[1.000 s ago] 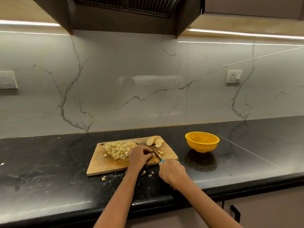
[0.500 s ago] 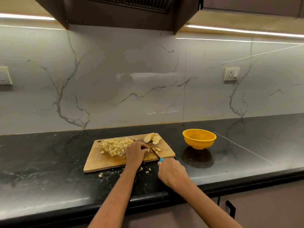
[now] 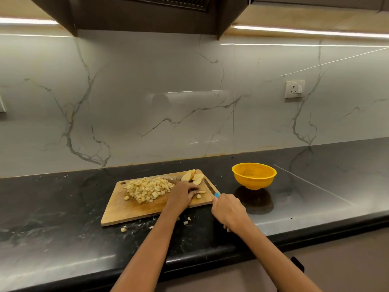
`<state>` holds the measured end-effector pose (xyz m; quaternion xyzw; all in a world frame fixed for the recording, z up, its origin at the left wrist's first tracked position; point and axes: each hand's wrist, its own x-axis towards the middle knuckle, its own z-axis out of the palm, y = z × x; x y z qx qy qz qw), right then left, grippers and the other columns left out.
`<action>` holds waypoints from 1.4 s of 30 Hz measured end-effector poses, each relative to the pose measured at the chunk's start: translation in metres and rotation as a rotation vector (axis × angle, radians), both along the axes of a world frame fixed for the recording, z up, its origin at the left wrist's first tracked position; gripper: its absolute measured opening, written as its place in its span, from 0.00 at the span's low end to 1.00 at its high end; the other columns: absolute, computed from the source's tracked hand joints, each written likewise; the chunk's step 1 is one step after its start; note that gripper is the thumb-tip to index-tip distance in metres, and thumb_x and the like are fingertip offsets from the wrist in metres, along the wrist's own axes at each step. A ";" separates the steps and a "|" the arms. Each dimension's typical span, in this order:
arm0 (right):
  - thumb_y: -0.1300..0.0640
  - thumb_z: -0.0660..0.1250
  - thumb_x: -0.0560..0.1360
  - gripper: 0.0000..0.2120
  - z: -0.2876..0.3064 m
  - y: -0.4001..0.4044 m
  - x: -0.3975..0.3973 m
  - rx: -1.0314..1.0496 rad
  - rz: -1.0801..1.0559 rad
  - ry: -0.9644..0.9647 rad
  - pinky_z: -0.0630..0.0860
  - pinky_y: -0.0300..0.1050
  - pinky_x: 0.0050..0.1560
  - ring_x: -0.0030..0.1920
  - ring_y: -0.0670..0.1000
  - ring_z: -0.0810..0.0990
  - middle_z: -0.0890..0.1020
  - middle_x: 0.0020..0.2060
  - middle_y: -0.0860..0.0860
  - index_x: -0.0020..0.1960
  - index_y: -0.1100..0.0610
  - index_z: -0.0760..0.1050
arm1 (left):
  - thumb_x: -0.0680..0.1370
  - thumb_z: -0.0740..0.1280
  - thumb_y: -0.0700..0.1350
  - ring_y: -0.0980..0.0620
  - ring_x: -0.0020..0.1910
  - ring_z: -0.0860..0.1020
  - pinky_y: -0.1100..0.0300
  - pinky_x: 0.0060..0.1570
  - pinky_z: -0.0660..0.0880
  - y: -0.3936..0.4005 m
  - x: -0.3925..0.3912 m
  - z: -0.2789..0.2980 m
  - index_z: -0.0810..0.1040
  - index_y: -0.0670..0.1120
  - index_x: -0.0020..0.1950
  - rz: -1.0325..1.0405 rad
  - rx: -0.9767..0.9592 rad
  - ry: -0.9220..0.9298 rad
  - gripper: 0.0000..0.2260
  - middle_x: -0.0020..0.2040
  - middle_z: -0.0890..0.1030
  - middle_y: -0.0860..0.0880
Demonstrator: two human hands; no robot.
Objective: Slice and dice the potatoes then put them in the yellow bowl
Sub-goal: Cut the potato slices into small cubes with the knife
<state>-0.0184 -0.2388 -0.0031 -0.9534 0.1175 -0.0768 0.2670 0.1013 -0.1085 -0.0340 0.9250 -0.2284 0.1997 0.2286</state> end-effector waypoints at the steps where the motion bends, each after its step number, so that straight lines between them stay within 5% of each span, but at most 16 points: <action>1: 0.47 0.53 0.82 0.21 0.000 0.001 -0.002 -0.009 0.007 0.004 0.81 0.43 0.46 0.43 0.49 0.80 0.76 0.43 0.53 0.62 0.62 0.72 | 0.77 0.66 0.45 0.54 0.53 0.76 0.58 0.56 0.73 0.001 -0.001 0.000 0.81 0.49 0.57 0.017 -0.004 -0.015 0.10 0.54 0.81 0.50; 7: 0.48 0.54 0.82 0.20 -0.001 0.011 -0.007 -0.046 0.051 0.083 0.79 0.47 0.54 0.52 0.53 0.81 0.76 0.45 0.54 0.62 0.62 0.71 | 0.75 0.68 0.49 0.55 0.50 0.76 0.54 0.55 0.73 0.002 -0.002 -0.003 0.82 0.51 0.52 0.074 -0.038 -0.029 0.08 0.51 0.82 0.52; 14: 0.53 0.54 0.82 0.16 0.010 0.013 -0.003 -0.037 0.081 0.151 0.78 0.44 0.50 0.42 0.51 0.77 0.74 0.38 0.53 0.62 0.63 0.70 | 0.75 0.68 0.50 0.53 0.51 0.76 0.52 0.55 0.72 -0.002 -0.002 -0.001 0.83 0.50 0.51 0.109 -0.058 -0.021 0.08 0.50 0.82 0.52; 21: 0.54 0.57 0.81 0.16 0.002 0.015 -0.012 -0.191 0.116 0.158 0.77 0.47 0.56 0.57 0.56 0.79 0.78 0.57 0.57 0.62 0.62 0.72 | 0.75 0.68 0.51 0.53 0.53 0.75 0.50 0.56 0.71 -0.002 -0.006 -0.002 0.82 0.51 0.51 0.174 -0.059 -0.027 0.08 0.51 0.82 0.52; 25: 0.50 0.56 0.81 0.18 -0.006 0.006 -0.019 -0.205 0.085 0.107 0.76 0.46 0.53 0.55 0.54 0.79 0.79 0.57 0.56 0.63 0.62 0.72 | 0.76 0.67 0.51 0.53 0.53 0.76 0.52 0.57 0.70 0.000 -0.008 -0.004 0.82 0.51 0.53 0.193 -0.066 -0.031 0.08 0.52 0.82 0.52; 34: 0.55 0.58 0.80 0.14 0.004 0.016 -0.012 -0.124 0.039 0.097 0.78 0.46 0.54 0.54 0.54 0.80 0.80 0.55 0.56 0.59 0.63 0.75 | 0.78 0.61 0.34 0.51 0.56 0.77 0.63 0.56 0.69 0.011 -0.017 0.004 0.80 0.44 0.59 0.149 -0.274 0.021 0.14 0.57 0.81 0.46; 39: 0.59 0.56 0.79 0.15 0.003 0.040 -0.001 -0.068 0.132 0.073 0.78 0.48 0.46 0.51 0.59 0.82 0.82 0.51 0.60 0.33 0.59 0.64 | 0.77 0.60 0.31 0.49 0.60 0.76 0.59 0.61 0.69 0.028 -0.023 0.006 0.77 0.43 0.62 0.215 -0.314 0.005 0.17 0.60 0.79 0.45; 42: 0.57 0.56 0.80 0.12 0.003 0.034 0.001 -0.056 0.089 0.038 0.79 0.49 0.52 0.51 0.58 0.82 0.82 0.51 0.60 0.45 0.62 0.74 | 0.77 0.61 0.31 0.49 0.62 0.75 0.61 0.62 0.67 0.037 -0.025 0.004 0.77 0.43 0.63 0.227 -0.314 -0.005 0.17 0.61 0.79 0.45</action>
